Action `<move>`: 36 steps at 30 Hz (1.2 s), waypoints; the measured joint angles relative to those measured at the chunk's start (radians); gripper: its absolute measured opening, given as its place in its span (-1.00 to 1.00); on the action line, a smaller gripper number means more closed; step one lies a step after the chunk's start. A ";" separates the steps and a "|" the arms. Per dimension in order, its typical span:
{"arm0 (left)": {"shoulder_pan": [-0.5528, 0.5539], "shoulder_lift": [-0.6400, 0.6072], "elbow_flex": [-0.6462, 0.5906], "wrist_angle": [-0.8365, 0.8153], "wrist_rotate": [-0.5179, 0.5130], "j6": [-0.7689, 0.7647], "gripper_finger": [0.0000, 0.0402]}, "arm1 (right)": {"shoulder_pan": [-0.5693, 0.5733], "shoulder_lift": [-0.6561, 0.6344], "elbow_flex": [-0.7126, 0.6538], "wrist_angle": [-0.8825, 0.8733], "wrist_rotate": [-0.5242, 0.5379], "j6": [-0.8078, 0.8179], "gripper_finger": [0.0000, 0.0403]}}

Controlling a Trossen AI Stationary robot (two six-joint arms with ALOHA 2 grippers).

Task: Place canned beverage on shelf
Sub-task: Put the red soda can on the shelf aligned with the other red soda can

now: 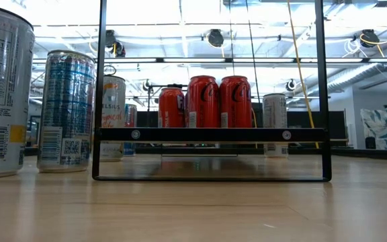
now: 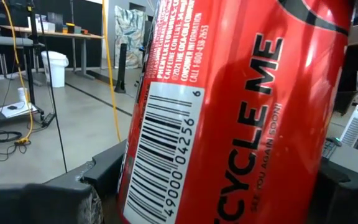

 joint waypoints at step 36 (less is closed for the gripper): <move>0.015 -0.191 0.002 -0.184 0.311 -0.196 0.97 | -0.097 -0.049 0.000 -0.221 -0.404 -0.052 0.36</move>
